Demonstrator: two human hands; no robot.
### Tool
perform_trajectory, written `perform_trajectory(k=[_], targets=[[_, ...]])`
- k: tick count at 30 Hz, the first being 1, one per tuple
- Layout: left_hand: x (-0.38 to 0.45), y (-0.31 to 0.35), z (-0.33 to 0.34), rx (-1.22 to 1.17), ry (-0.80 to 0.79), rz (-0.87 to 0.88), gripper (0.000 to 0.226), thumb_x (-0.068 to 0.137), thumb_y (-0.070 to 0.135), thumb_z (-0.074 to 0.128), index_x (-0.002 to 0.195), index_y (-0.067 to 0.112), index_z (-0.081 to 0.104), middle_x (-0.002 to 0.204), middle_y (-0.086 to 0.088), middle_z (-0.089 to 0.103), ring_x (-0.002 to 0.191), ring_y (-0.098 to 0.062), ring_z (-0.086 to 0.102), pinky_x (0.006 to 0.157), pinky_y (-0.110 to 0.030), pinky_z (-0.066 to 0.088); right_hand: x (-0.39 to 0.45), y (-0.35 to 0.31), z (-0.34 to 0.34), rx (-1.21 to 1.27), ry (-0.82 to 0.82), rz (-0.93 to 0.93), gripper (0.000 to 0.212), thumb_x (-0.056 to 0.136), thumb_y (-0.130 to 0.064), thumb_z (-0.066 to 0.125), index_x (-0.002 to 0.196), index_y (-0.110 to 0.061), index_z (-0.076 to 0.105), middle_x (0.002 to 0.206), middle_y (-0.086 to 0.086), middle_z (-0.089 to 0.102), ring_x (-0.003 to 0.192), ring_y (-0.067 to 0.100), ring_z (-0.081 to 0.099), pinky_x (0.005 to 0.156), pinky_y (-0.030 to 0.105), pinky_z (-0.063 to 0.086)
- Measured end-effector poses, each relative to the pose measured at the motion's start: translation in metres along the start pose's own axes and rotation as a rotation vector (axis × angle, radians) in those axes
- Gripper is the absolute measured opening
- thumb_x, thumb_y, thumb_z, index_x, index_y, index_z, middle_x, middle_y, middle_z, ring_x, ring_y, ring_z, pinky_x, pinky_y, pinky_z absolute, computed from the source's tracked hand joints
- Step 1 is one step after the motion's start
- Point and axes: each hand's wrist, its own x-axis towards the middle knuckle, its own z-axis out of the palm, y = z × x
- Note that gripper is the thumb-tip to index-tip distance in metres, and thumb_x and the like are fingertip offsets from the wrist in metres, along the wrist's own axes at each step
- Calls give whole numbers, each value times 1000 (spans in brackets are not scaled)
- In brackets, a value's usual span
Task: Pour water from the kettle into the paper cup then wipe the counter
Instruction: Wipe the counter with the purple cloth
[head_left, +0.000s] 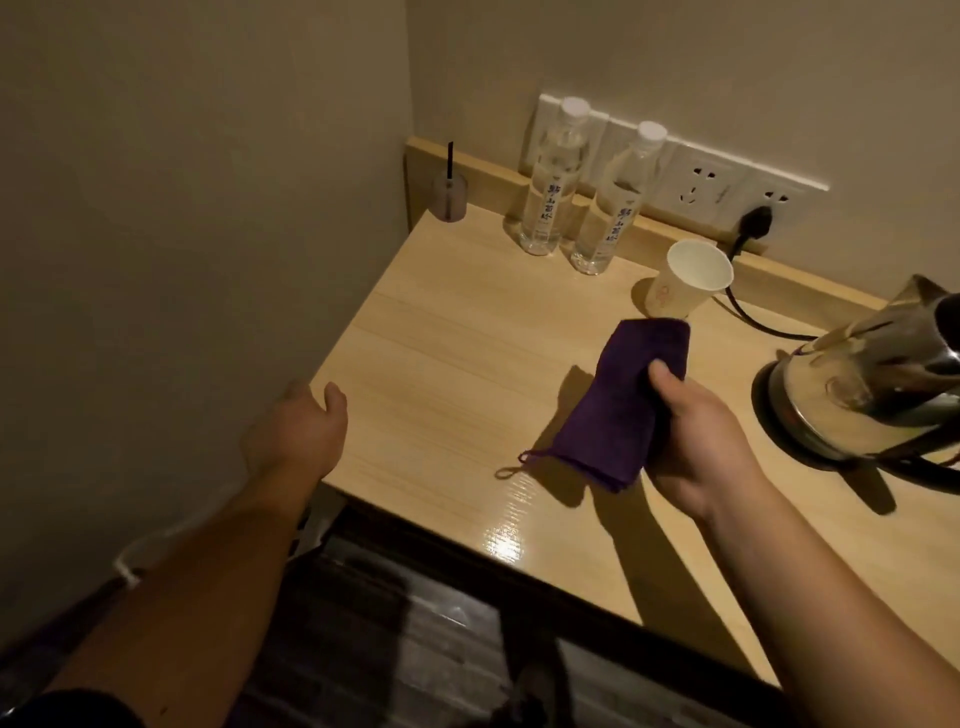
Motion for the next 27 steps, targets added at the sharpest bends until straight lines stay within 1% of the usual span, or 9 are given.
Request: perform_trajectory(k=[2, 4, 6, 8, 9, 11, 16, 22, 27], targets=[[0, -1, 1, -21, -4, -4, 62, 92, 55, 27, 119, 6, 51, 107, -25, 63, 90, -46, 59, 72, -45, 44, 46, -25, 18, -420, 53, -205, 19, 96, -31, 50, 108, -25, 63, 103, 2, 70, 98, 24, 64, 83, 40, 51], [2, -4, 3, -14, 0, -10, 61, 93, 55, 28, 120, 6, 52, 107, -25, 63, 89, -46, 59, 74, -47, 47, 98, -34, 36, -939, 78, -514, 29, 96, -26, 49, 124, -27, 55, 114, -1, 65, 103, 17, 57, 83, 34, 44], [6, -5, 6, 12, 7, -25, 59, 93, 55, 29, 119, 7, 53, 104, -25, 63, 87, -46, 59, 72, -46, 47, 152, -29, 46, -1371, -38, -747, 45, 93, -15, 50, 137, -22, 44, 133, 5, 55, 117, 21, 50, 96, 37, 41], [8, -4, 9, 10, 9, -44, 54, 95, 52, 33, 115, 6, 53, 103, -27, 62, 86, -47, 58, 69, -43, 41, 193, -15, 46, -1743, -173, -772, 53, 94, -16, 49, 145, -14, 34, 149, 12, 39, 134, 29, 35, 110, 41, 28], [8, -3, 10, 8, 7, -45, 52, 95, 51, 34, 113, 6, 53, 102, -27, 62, 86, -47, 58, 68, -43, 39, 206, -7, 43, -1862, -216, -775, 55, 96, -19, 47, 147, -11, 29, 153, 14, 31, 139, 31, 27, 114, 42, 21], [9, -1, 10, 9, 5, -30, 52, 96, 51, 33, 112, 6, 53, 102, -26, 62, 85, -45, 58, 69, -43, 40, 221, 2, 36, -1906, -243, -829, 59, 96, -26, 46, 148, -8, 26, 156, 15, 26, 142, 32, 21, 115, 43, 14], [5, 2, 3, 27, 19, -25, 56, 96, 50, 32, 119, 3, 51, 110, -28, 60, 94, -48, 56, 74, -46, 41, 203, 15, 17, -1885, -279, -851, 61, 97, -31, 45, 149, -8, 24, 157, 14, 24, 143, 31, 18, 116, 45, 13], [2, 5, -1, -9, 20, -2, 63, 95, 51, 29, 126, 0, 48, 120, -31, 56, 103, -50, 53, 85, -51, 42, 79, 73, -52, -1760, -298, -797, 60, 95, -29, 50, 149, -11, 27, 156, 9, 25, 144, 26, 18, 116, 39, 6], [-2, 6, -3, -65, -15, -23, 68, 96, 52, 28, 131, -4, 43, 128, -33, 50, 110, -51, 49, 88, -54, 41, -42, 130, -100, -1713, -298, -696, 69, 83, -16, 66, 145, -9, 36, 153, 10, 30, 142, 26, 24, 114, 48, 15]])
